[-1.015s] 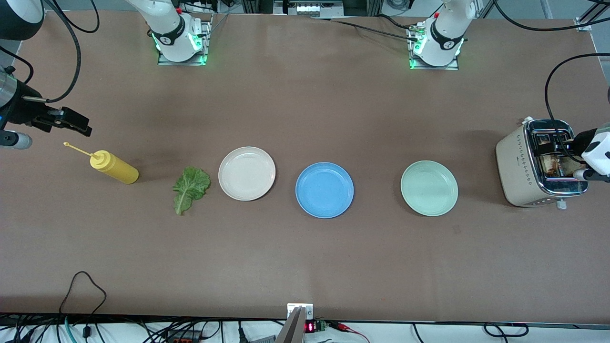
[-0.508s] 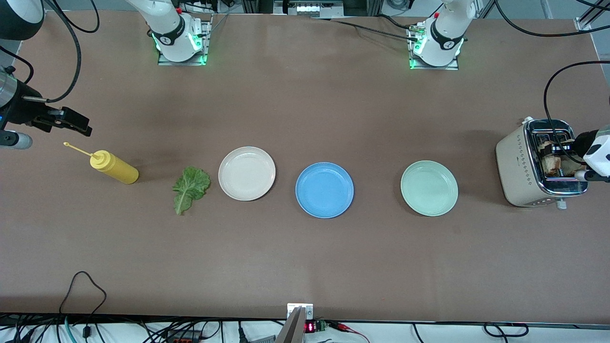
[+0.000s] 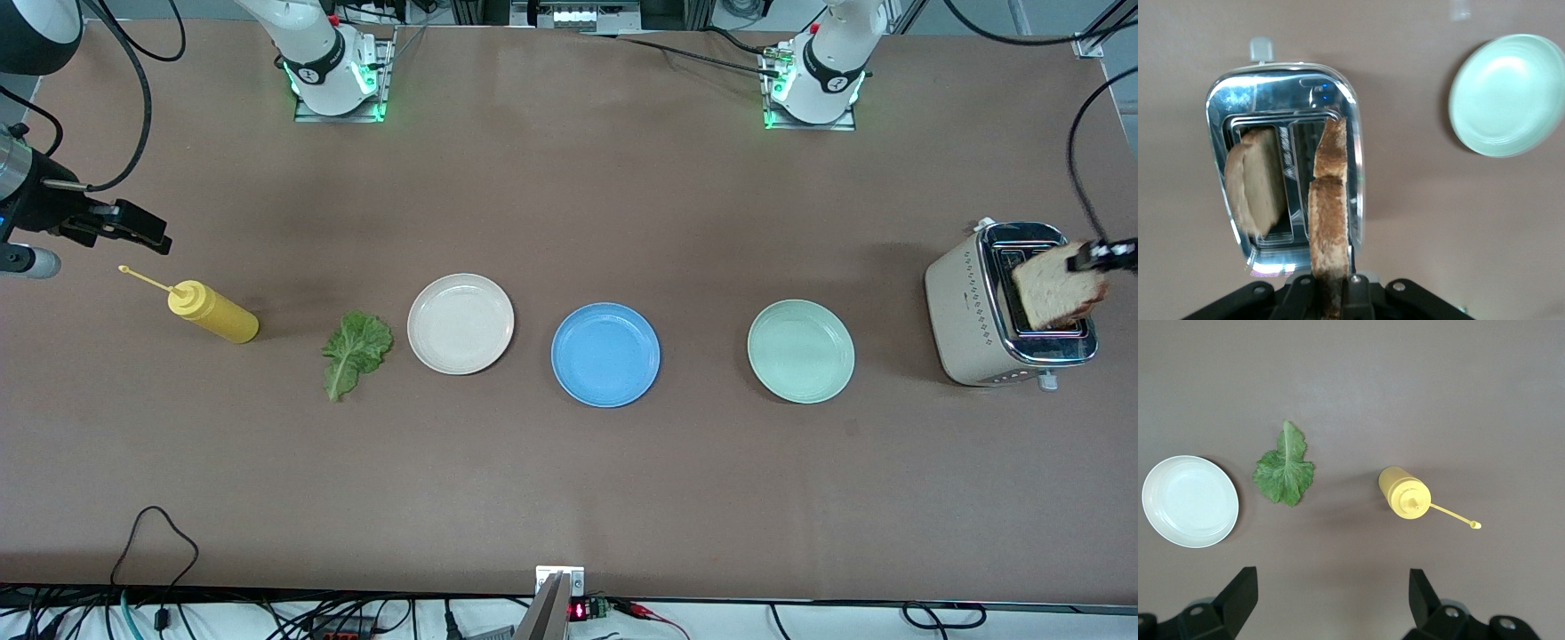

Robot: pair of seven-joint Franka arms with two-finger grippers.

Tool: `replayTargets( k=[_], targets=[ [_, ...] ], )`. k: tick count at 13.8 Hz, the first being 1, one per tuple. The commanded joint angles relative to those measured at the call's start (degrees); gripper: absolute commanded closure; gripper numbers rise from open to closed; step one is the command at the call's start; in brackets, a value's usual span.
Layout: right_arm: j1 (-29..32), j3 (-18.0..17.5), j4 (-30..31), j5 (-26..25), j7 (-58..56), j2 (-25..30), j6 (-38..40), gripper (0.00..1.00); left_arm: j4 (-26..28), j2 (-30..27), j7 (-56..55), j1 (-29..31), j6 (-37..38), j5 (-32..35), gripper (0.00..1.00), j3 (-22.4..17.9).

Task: Make sandwich in blue plate with both arms
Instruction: 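Lift the bread slice out and carry it to the blue plate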

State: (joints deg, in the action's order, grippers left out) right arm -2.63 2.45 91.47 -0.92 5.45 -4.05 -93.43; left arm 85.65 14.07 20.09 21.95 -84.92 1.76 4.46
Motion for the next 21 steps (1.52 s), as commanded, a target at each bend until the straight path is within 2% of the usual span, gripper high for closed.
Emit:
replayTargets(
  k=[1,4,5,7,9,15,18,21],
  targets=[
    [-0.01,-0.08,0.20,0.74,-0.35,0.45,0.36,0.00,-5.05,0.61,-0.66,-3.58,6.51,-2.27,0.99,5.53],
    [-0.10,-0.08,0.20,0.66,-0.26,0.45,0.36,0.00,-4.18,1.92,-10.39,-4.46,4.42,-10.51,1.00,15.90],
    [-0.10,-0.08,0.20,0.74,-0.26,0.45,0.36,0.00,-3.22,3.14,-12.51,-4.72,1.71,-12.72,1.00,19.07],
    [-0.10,-0.08,0.20,0.74,-0.26,0.45,0.36,0.00,-0.67,6.39,-15.33,-6.47,-5.14,-15.27,1.00,22.86],
    [-0.01,-0.08,0.20,0.74,-0.35,0.45,0.36,0.00,1.01,10.61,-19.55,-10.42,-12.61,-18.10,1.00,23.05],
    [0.08,-0.08,0.20,0.74,-0.35,0.45,0.44,0.00,2.77,19.58,-38.35,-23.96,-32.83,-18.19,1.00,23.05],
    [-0.01,-0.08,0.20,0.74,-0.44,0.45,0.36,0.00,2.86,23.54,-45.65,-30.11,-40.48,-18.10,1.00,23.05],
    [0.25,-0.08,0.03,0.83,-0.52,-0.60,-0.34,0.00,2.77,26.09,-46.46,-32.15,-44.80,-18.10,1.00,23.05]
  ],
)
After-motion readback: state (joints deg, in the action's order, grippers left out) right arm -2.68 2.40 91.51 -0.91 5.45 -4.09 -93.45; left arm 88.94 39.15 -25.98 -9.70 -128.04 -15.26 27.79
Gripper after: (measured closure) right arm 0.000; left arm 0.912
